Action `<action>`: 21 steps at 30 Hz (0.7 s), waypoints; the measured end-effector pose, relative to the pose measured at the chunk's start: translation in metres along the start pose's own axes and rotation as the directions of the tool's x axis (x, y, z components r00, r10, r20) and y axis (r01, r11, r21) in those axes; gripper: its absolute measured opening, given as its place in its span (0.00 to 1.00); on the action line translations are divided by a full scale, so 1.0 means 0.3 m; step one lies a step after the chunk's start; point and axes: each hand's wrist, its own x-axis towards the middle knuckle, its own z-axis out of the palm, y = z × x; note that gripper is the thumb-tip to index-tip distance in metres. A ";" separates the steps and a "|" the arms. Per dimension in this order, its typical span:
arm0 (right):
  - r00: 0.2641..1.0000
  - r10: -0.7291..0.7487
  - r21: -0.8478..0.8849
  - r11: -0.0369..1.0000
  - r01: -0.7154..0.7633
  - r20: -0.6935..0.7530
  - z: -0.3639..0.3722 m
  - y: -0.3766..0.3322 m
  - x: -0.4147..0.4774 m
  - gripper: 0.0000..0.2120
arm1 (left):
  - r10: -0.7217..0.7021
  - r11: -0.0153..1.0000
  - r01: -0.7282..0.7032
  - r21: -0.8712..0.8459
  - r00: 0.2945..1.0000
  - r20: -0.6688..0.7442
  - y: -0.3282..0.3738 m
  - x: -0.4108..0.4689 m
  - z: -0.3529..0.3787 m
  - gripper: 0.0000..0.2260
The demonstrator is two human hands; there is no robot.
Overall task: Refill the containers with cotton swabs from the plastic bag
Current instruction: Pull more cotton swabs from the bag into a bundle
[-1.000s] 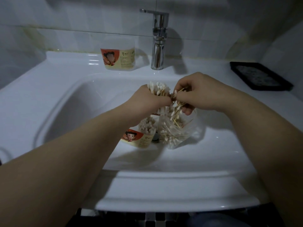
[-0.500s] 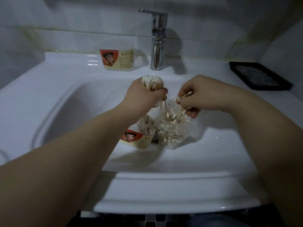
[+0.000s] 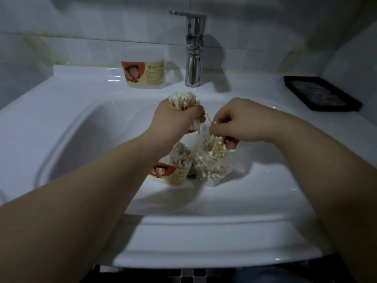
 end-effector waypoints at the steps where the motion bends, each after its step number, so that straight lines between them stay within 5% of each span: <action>1: 1.000 0.000 -0.001 1.000 0.000 -0.015 -0.003 0.003 0.002 0.11 | -0.015 1.000 0.015 -0.008 0.999 -0.033 0.001 0.004 -0.005 0.03; 4: 0.999 0.004 -0.001 1.000 -0.004 -0.044 -0.007 0.004 0.003 0.11 | -0.062 0.996 0.058 -0.060 0.996 -0.068 0.004 0.015 -0.014 0.02; 11: 0.998 -0.004 0.001 1.000 0.004 -0.057 -0.006 -0.003 0.003 0.11 | -0.183 0.977 0.193 -0.095 0.977 0.105 -0.005 0.009 -0.006 0.04; 18: 0.998 -0.033 0.006 0.999 0.033 -0.055 -0.002 -0.009 0.002 0.09 | -0.094 0.991 0.111 -0.072 0.974 0.208 -0.006 0.000 -0.001 0.13; 21: 0.998 -0.061 0.002 0.998 0.061 -0.023 0.003 -0.007 0.004 0.11 | -0.061 0.993 0.076 -0.085 0.985 0.164 -0.002 0.001 -0.002 0.08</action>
